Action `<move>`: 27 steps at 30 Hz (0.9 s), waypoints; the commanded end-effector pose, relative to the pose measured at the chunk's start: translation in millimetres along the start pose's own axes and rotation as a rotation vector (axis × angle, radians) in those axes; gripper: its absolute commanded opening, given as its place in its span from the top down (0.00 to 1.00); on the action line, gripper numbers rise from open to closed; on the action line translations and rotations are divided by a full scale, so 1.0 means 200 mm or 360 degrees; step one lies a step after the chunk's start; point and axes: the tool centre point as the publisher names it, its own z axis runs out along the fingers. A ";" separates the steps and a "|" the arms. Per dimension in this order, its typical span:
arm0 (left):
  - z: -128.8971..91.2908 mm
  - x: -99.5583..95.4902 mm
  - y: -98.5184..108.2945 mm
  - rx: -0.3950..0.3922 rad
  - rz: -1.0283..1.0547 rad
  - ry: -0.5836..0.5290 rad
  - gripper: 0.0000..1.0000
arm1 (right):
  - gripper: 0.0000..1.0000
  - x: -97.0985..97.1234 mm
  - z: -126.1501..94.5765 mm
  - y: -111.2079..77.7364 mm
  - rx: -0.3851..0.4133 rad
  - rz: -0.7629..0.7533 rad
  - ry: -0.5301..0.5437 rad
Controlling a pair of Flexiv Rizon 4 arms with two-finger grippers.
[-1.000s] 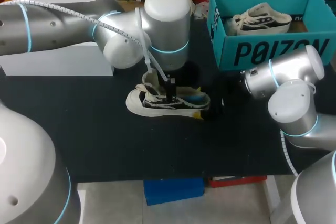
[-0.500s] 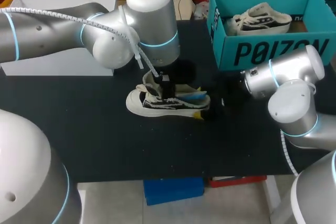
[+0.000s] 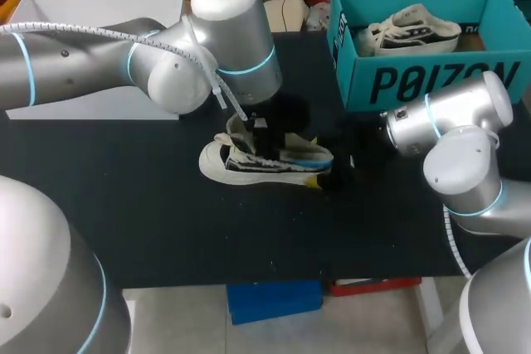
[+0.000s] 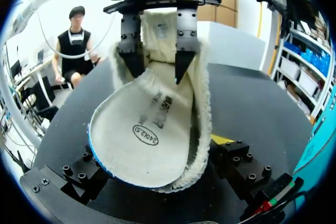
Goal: Take the shoe out of the shoebox, open the shoe tongue, remove and reinsert the insole, then place the shoe into the shoebox
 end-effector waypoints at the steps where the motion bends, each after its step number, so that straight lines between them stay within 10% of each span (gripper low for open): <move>1: 0.01 0.02 0.00 -0.0034 0.0011 -0.0067 0.52 | 1.00 0.00 0.00 -0.01 0.0002 0.0002 -0.0001; 27: 0.08 -0.05 -0.25 -0.0004 0.0027 -0.0242 0.58 | 1.00 0.00 0.00 -0.01 0.0002 0.0002 -0.0001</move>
